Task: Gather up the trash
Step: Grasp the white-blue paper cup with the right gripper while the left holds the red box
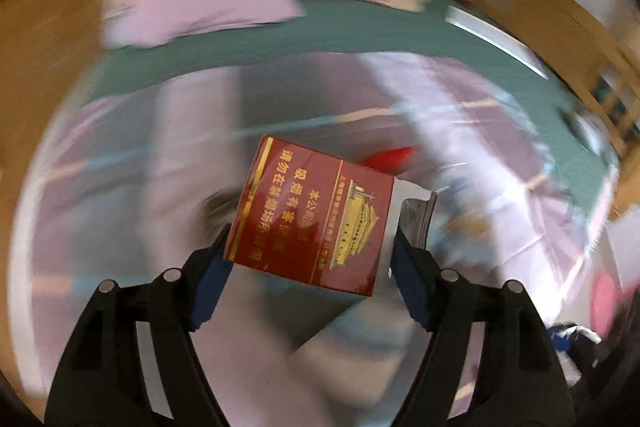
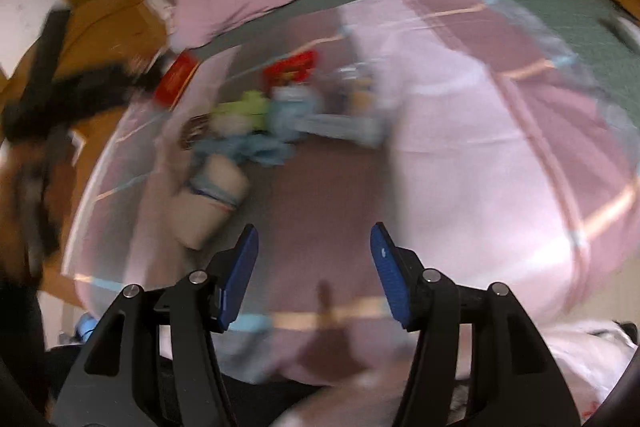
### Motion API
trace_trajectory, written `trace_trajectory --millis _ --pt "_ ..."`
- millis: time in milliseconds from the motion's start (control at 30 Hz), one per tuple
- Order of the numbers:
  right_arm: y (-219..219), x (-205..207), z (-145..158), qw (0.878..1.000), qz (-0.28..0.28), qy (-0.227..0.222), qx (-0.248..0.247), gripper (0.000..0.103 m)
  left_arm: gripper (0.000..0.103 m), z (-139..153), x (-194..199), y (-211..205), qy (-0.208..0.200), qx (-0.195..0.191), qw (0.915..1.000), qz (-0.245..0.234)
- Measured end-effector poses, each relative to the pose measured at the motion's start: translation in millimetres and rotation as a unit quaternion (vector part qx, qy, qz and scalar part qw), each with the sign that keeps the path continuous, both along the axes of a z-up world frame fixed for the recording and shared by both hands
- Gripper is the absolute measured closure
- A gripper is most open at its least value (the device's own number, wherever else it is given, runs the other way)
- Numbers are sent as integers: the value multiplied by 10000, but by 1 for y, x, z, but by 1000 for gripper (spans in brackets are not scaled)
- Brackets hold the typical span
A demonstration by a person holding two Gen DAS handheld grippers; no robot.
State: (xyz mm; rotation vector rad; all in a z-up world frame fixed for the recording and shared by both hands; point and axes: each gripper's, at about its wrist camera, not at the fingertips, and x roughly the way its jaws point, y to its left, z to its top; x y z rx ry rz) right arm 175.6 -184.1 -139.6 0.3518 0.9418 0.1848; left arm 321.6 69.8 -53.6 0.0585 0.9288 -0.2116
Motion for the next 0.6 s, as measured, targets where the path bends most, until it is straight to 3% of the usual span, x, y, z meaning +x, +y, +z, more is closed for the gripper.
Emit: trace_trajectory --millis 133,200,367,533,600 --pt "47 33 -9 9988 390 168 229 45 29 -9 -54 77 -332 -284 9920 1186" --pt "64 42 -16 9988 336 246 270 45 29 -20 -69 95 -339 -366 9884 1433" --pt "96 60 -34 9984 145 523 167 45 29 -38 -74 101 -137 -117 9880 1535" --pt "112 76 -50 9971 -51 708 289 45 29 -35 -76 105 -194 8 9884 1509" --pt "118 80 -48 9977 -15 605 312 56 29 -39 -77 108 -192 -33 9877 1550"
